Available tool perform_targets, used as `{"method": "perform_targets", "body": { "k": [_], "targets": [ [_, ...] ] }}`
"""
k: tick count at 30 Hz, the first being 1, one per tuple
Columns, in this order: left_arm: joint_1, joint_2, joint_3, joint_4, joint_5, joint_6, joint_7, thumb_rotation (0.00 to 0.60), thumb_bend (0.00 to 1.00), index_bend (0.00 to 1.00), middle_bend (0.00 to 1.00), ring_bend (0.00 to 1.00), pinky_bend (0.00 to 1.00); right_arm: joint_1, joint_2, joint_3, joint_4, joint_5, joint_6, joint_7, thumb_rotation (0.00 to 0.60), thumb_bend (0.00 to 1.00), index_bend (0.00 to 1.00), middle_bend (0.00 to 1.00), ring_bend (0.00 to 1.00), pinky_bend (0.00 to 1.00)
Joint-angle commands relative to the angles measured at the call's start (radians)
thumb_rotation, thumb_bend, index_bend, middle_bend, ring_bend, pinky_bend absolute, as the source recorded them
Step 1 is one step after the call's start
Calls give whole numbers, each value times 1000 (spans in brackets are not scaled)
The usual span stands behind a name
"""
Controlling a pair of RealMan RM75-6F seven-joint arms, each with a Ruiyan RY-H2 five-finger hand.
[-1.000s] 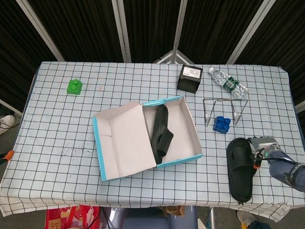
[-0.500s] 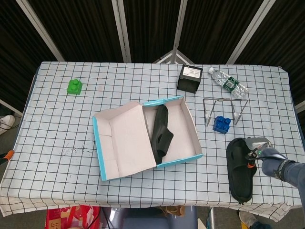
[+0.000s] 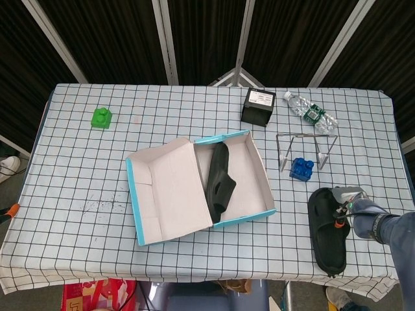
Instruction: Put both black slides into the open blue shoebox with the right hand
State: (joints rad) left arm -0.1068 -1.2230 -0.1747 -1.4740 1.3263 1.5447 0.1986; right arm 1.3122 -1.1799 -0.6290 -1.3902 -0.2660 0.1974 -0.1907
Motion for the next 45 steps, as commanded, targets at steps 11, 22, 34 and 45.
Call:
{"method": "perform_targets", "body": {
  "k": [11,22,34,45],
  "targets": [
    [-4,-3,1,1,-3,-6,7,600,218,94,0,0,98,75,4,-82,-4,-95,-73,144,600,192,0,30,52,47],
    [0,1,1,-2,1,3,-2,600,218,94,0,0,98,88,-9,-92,-10,-173,-66,239,600,193,1,30,52,47],
    [-2,1,2,0,-1,-1,-3,600,218,94,0,0,98,77,-23,-77,4,-256,-45,309,600,193,80,60,120,47],
    [-4,0,3,1,-2,-7,-2,600,217,94,0,0,98,65,-24,-80,0,-296,15,330,600,223,333,333,338,58]
  ]
}}
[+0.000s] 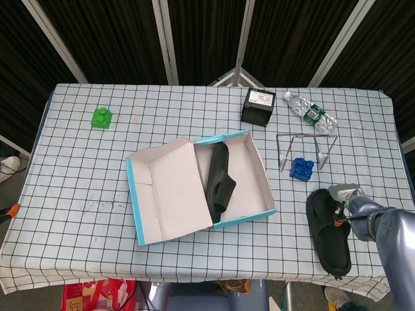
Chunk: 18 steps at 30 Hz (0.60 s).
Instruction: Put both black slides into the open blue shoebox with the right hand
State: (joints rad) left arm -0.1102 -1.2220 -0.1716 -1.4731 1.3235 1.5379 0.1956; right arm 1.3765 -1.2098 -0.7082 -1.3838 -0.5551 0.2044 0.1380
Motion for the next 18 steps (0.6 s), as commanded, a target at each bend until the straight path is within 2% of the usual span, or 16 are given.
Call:
{"method": "perform_targets", "body": {
  "k": [1,3,5,8,18],
  "targets": [
    [-1,-1,0,0,1,0,1,600,217,94,0,0,98,1,8,-2,-9,-9,10,1,600,242,366,356,358,63],
    [0,-1,0,-1,1,1,0,600,218,94,0,0,98,-3,13,2,-15,-15,14,4,600,301,412,377,373,68],
    [1,0,0,-2,1,3,-2,600,218,94,0,0,98,-12,22,11,-19,-25,28,6,600,446,455,394,386,82],
    [1,1,1,-3,2,2,-2,600,218,94,0,0,98,-23,33,19,-26,-37,48,3,600,586,485,407,394,96],
    [2,4,2,-6,4,3,-11,600,218,94,0,0,98,-25,89,57,-66,-59,51,-1,600,602,523,446,434,113]
  ]
}}
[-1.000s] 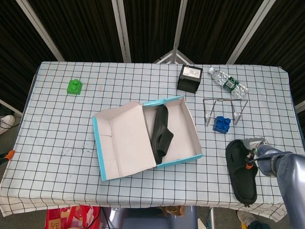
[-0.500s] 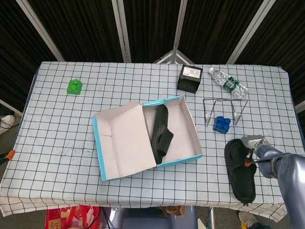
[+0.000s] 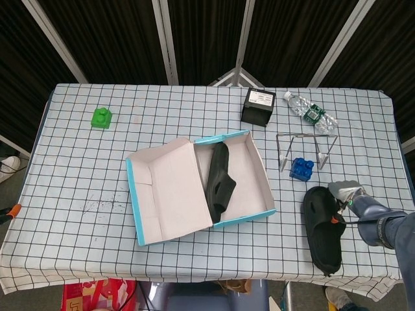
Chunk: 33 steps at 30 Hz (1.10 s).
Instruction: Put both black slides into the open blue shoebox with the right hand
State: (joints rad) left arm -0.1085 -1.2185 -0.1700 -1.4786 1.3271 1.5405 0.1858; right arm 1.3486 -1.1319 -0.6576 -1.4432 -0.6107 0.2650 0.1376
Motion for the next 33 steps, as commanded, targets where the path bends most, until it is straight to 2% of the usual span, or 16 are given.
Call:
{"method": "perform_targets", "body": {
  "k": [1,8,17,21,24,33],
  "targets": [
    [0,1,0,-1,1,1,-1,600,218,94,0,0,98,5,15,7,-9,-5,-15,0,600,602,523,446,434,113],
    [1,4,0,-1,2,-1,-9,600,218,94,0,0,98,33,86,36,-47,-25,-54,14,600,601,522,449,434,113],
    [6,11,-3,-3,3,7,-30,600,218,94,0,0,98,16,204,116,-122,-62,-7,43,600,602,527,449,434,113],
    [6,10,-4,10,25,25,-53,600,218,94,0,0,98,-6,259,178,-152,-77,25,67,600,602,534,448,434,113],
    [7,-2,-8,37,59,62,-85,600,218,94,0,0,98,-36,294,250,-168,-83,44,110,600,602,545,449,434,113],
    [12,-22,-13,90,106,116,-156,600,218,94,0,0,98,-102,340,458,-188,-152,-42,192,600,602,554,449,434,113]
  ]
}}
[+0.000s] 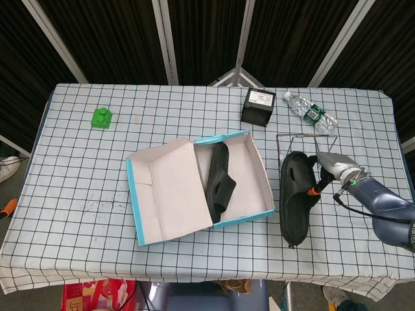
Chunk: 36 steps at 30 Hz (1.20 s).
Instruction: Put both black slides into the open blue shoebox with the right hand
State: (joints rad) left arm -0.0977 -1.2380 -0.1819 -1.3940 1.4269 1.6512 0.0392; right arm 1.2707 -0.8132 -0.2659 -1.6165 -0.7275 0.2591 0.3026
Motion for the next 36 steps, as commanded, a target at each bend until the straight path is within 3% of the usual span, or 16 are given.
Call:
{"method": "perform_targets", "body": {
  "k": [1,6,10,13,16,22,26,31,36],
  "targets": [
    [1,-3,-1,9,8,8,-19,600,218,94,0,0,98,-27,26,91,-18,-46,-49,30,600,602,555,449,434,113],
    [2,-2,-4,15,0,1,-36,600,218,94,0,0,98,-31,42,177,-28,-67,-86,48,600,602,561,450,434,113],
    [1,-3,-4,17,0,-3,-45,600,218,94,0,0,98,-74,36,271,-57,-89,-46,81,600,605,575,450,434,113],
    [-1,-5,-2,19,2,-7,-45,600,218,94,0,0,98,-160,-3,370,-84,-159,61,111,600,613,586,450,434,113],
    [0,-4,0,15,2,-9,-41,600,218,93,0,0,98,-239,-65,432,-80,-255,162,141,600,614,595,450,434,113],
    [1,-2,-2,5,-10,-16,-31,600,218,94,0,0,98,-342,-221,469,10,-456,334,183,600,614,595,450,434,113],
    [0,1,-2,0,-17,-25,-24,600,218,94,0,0,98,-383,-325,478,90,-527,440,224,600,613,595,450,434,113],
    [-1,-1,-1,-2,-18,-30,-15,600,218,94,0,0,98,-396,-415,487,184,-575,513,236,600,614,604,450,434,113],
    [-3,-2,-1,-2,-23,-37,-5,600,218,94,0,0,98,-379,-467,513,259,-570,513,258,600,614,611,450,434,113]
  ]
}}
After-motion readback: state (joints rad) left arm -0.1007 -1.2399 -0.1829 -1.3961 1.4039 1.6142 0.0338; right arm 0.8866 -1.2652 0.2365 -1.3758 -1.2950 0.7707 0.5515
